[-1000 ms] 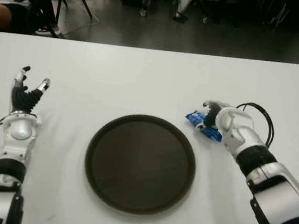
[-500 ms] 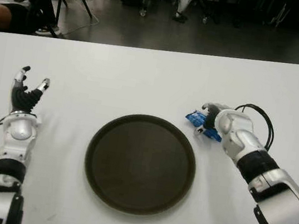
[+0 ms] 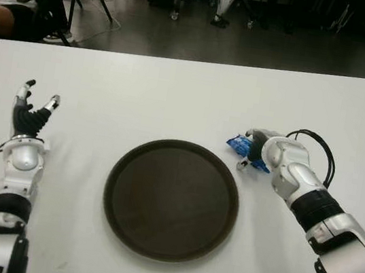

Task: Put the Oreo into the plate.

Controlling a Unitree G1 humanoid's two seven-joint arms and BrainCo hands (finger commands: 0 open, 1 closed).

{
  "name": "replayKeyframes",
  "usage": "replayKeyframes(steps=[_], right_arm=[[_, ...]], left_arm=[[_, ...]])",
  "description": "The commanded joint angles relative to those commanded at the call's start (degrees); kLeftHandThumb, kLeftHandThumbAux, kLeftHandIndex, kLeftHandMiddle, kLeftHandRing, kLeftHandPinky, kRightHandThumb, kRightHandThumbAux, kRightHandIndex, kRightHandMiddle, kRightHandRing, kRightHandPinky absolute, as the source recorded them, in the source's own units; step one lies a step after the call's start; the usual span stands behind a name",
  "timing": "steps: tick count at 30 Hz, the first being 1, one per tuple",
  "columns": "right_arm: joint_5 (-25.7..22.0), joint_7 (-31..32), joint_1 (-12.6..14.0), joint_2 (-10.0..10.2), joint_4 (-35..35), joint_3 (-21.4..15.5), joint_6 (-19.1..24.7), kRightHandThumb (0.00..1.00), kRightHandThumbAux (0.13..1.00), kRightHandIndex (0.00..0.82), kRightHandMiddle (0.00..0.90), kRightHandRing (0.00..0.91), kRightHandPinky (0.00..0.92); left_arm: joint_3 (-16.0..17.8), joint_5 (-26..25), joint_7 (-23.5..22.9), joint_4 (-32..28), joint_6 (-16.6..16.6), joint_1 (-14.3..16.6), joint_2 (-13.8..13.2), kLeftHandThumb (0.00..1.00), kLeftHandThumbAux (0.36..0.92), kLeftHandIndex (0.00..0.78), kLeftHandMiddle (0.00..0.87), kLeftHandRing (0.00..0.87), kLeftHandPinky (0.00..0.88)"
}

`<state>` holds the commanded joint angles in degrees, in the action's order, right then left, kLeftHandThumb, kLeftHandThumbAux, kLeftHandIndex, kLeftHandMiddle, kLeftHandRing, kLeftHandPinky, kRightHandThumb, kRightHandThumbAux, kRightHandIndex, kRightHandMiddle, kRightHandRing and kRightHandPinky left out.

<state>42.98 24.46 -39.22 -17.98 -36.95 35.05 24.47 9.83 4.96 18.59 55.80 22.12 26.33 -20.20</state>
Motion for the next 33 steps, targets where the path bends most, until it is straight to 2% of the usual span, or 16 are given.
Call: replayKeyframes(steps=[19,33], right_arm=[[0.02,-0.58,0.60,0.04,0.68,-0.47,0.67,0.000,0.742,0.122,0.164,0.176,0.155],[0.20,0.37,0.00,0.02,-0.33,-0.29,1.27,0.000,0.741,0.137,0.169,0.155,0.121]], left_arm=[[-0.10,-0.01,-0.75,-0.26,-0.41,-0.21,-0.35,0.000,0.559,0.000,0.000,0.000,0.000],[0.44,-0.77,-1.16,0.33,0.01,-0.01,-0.28,0.000,0.583,0.000,0.000,0.000,0.000]])
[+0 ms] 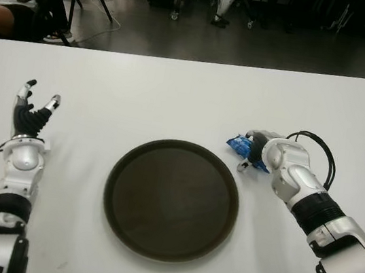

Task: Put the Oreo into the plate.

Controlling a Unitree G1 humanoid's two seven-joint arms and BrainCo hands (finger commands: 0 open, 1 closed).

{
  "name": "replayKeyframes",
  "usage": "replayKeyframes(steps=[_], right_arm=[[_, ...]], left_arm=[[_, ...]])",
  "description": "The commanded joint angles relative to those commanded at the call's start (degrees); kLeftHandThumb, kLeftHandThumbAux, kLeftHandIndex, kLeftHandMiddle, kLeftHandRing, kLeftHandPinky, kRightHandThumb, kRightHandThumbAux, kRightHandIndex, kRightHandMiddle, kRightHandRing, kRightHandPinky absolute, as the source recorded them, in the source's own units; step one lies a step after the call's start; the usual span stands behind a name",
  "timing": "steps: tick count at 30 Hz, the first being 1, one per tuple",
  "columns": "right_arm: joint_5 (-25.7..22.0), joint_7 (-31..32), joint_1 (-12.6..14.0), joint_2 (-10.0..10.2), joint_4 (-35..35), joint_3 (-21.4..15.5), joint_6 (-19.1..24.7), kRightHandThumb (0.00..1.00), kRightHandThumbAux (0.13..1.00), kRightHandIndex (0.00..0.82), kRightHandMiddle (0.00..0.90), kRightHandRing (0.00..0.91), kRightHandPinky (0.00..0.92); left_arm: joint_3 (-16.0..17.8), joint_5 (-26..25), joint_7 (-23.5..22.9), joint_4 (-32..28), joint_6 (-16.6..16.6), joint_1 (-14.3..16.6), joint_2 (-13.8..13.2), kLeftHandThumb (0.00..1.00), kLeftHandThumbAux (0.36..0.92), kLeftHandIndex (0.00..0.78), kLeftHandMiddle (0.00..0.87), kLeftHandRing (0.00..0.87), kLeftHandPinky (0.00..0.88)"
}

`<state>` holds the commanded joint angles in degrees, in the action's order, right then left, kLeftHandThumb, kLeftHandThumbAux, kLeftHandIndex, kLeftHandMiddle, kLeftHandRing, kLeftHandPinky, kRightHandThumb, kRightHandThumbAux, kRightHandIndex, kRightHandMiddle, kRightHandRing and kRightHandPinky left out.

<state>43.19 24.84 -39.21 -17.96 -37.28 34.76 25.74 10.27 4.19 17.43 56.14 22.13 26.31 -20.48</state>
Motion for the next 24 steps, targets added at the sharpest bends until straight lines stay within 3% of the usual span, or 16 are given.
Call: replayKeyframes(steps=[13,24], right_arm=[[-0.45,-1.67,-0.98,1.34,-3.28,-0.56,0.09,0.000,0.746,0.147,0.179,0.165,0.106],[0.09,-5.72,-1.08,2.00,-5.12,-0.71,-0.23,0.000,0.753,0.168,0.192,0.180,0.118]], left_arm=[[-0.55,0.60,0.74,-0.07,-0.05,0.23,-0.25,0.000,0.590,0.000,0.000,0.000,0.000],[-0.66,1.06,0.35,0.00,-0.50,0.17,-0.37,0.000,0.563,0.000,0.000,0.000,0.000]])
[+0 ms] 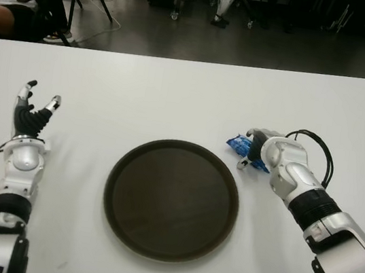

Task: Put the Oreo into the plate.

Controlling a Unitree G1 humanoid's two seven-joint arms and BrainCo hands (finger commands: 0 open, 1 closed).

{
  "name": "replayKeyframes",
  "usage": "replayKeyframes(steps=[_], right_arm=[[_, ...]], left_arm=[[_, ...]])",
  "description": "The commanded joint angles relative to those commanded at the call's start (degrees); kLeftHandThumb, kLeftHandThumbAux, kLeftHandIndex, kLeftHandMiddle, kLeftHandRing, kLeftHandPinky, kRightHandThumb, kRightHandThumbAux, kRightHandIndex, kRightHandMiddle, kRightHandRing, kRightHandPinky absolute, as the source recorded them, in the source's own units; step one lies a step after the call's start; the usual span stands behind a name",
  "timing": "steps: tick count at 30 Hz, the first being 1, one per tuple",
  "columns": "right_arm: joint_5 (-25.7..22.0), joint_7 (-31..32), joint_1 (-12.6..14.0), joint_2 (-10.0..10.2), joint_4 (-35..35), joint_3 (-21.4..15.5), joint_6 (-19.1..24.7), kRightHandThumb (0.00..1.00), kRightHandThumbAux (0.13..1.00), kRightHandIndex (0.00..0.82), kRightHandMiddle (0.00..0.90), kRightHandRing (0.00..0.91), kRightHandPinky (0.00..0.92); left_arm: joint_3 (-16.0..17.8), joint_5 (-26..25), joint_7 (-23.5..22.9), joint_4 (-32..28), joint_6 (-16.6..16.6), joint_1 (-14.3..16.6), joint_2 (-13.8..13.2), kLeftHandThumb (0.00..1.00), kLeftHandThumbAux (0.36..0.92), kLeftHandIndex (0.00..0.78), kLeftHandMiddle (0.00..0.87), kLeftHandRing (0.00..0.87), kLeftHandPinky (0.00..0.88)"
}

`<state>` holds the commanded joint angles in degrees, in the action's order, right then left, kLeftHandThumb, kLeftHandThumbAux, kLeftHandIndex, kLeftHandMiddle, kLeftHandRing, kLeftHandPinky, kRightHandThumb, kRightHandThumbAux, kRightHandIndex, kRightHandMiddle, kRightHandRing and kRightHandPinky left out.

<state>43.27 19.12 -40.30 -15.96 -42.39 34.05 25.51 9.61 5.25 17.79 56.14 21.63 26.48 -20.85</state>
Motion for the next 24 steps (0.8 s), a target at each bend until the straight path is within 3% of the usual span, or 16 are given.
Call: replayKeyframes(steps=[5,7,8,10,13,16,24], right_arm=[[0.14,-8.33,1.34,0.40,-0.39,-1.09,-1.98,0.000,0.776,0.194,0.209,0.211,0.177],[-0.09,-15.05,1.83,0.99,-2.93,-2.04,-4.18,0.020,0.780,0.227,0.225,0.234,0.229],[-0.23,-17.81,1.97,1.28,-4.10,-2.48,-5.07,0.257,0.762,0.296,0.289,0.298,0.325],[-0.45,-21.22,1.90,1.78,-5.70,-3.10,-5.99,0.464,0.746,0.356,0.346,0.354,0.409],[-0.83,-24.90,1.59,2.64,-7.35,-4.08,-6.44,0.619,0.731,0.404,0.492,0.508,0.550],[-1.61,-28.72,1.27,3.75,-8.80,-5.46,-6.56,0.672,0.726,0.421,0.588,0.599,0.618],[-3.78,-34.36,1.85,5.32,-8.24,-8.53,-7.50,0.697,0.722,0.432,0.708,0.698,0.664]], left_arm=[[0.32,-0.53,-0.54,0.23,-0.26,0.17,-0.03,0.000,0.566,0.000,0.000,0.000,0.000],[0.32,-0.63,-0.81,0.35,-0.21,0.15,-0.07,0.000,0.568,0.000,0.000,0.000,0.000],[0.30,-0.63,-0.85,0.38,-0.22,0.15,-0.08,0.000,0.573,0.000,0.000,0.000,0.000],[0.31,-0.61,-0.85,0.46,-0.21,0.19,-0.09,0.000,0.577,0.000,0.000,0.000,0.000],[0.45,-0.72,-0.95,0.55,-0.05,0.23,-0.08,0.000,0.579,0.000,0.000,0.000,0.000],[0.33,-0.62,-1.15,0.49,0.33,0.12,-0.13,0.000,0.574,0.000,0.000,0.000,0.000],[0.14,-0.19,-0.60,0.00,1.01,-0.29,0.07,0.000,0.568,0.000,0.000,0.000,0.000]])
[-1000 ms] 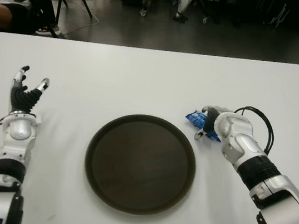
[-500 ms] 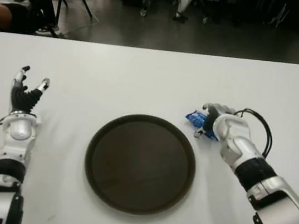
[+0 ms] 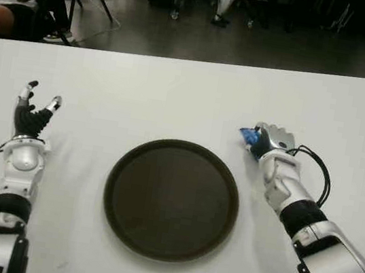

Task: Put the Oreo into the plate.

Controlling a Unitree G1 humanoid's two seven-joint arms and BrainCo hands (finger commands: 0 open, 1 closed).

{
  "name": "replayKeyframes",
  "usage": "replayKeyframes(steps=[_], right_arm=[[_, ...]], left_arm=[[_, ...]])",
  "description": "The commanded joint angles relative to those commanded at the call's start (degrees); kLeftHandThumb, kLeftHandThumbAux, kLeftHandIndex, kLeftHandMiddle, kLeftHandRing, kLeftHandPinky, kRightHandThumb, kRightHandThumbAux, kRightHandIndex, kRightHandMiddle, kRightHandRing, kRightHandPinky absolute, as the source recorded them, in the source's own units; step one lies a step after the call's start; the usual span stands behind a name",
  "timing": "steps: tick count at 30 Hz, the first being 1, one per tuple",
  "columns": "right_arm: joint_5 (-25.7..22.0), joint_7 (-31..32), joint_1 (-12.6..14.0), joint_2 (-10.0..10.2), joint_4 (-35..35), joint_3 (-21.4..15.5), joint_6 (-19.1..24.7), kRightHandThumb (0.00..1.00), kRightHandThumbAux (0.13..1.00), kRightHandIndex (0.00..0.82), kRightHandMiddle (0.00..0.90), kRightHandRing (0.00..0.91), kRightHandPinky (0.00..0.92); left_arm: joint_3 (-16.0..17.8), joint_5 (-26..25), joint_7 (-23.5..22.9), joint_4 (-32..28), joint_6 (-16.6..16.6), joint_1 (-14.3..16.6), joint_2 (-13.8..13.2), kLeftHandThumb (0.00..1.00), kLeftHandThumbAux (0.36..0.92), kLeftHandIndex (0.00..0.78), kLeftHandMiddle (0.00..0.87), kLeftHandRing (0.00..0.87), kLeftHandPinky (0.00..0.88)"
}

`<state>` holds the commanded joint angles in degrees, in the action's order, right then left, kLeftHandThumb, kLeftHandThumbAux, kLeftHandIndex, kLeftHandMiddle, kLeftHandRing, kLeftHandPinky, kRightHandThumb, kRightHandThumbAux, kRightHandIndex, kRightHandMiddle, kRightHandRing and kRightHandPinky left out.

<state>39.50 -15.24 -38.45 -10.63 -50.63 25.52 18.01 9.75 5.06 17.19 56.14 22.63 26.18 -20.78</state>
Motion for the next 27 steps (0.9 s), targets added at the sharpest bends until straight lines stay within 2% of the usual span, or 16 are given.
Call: replayKeyframes(steps=[4,8,16,20,21,22,25,27], right_arm=[[-0.59,-1.07,0.25,0.21,0.35,-0.69,-0.54,0.699,0.721,0.434,0.735,0.716,0.634],[-1.22,-1.94,0.48,0.53,0.85,-1.50,-0.60,0.693,0.722,0.433,0.714,0.678,0.555],[-2.05,-1.01,0.60,1.04,1.89,-2.62,0.18,0.699,0.721,0.436,0.681,0.577,0.586],[-2.52,-0.33,0.41,1.22,2.02,-2.84,1.01,0.697,0.722,0.435,0.622,0.490,0.532],[-2.69,-0.06,0.33,1.28,2.08,-2.93,1.32,0.694,0.723,0.434,0.593,0.460,0.506],[-2.80,0.12,0.28,1.31,2.12,-2.98,1.53,0.690,0.725,0.430,0.522,0.419,0.465],[-2.88,0.55,0.15,1.30,2.31,-3.00,1.99,0.678,0.730,0.422,0.405,0.361,0.379],[-2.88,0.74,0.08,1.22,2.35,-3.01,2.06,0.674,0.732,0.419,0.370,0.345,0.350]], left_arm=[[0.27,-0.37,-0.13,0.13,-0.20,0.08,0.08,0.000,0.564,0.000,0.000,0.000,0.000],[0.59,-0.98,-0.77,0.18,-0.18,0.11,0.17,0.000,0.562,0.000,0.000,0.000,0.000],[0.37,-0.74,-0.57,0.00,0.21,0.04,0.05,0.000,0.557,0.000,0.000,0.000,0.000],[0.34,-0.63,-0.26,0.27,0.19,0.14,0.08,0.000,0.562,0.000,0.000,0.000,0.000],[0.47,-0.85,-0.39,0.30,0.28,0.14,0.15,0.000,0.564,0.000,0.000,0.000,0.000],[0.57,-1.01,-0.50,0.30,0.35,0.14,0.20,0.000,0.564,0.000,0.000,0.000,0.000],[0.50,-0.98,-0.48,0.29,0.52,0.09,0.18,0.000,0.561,0.000,0.000,0.000,0.000],[0.40,-0.91,-0.37,0.29,0.49,0.16,0.19,0.000,0.560,0.000,0.000,0.000,0.000]])
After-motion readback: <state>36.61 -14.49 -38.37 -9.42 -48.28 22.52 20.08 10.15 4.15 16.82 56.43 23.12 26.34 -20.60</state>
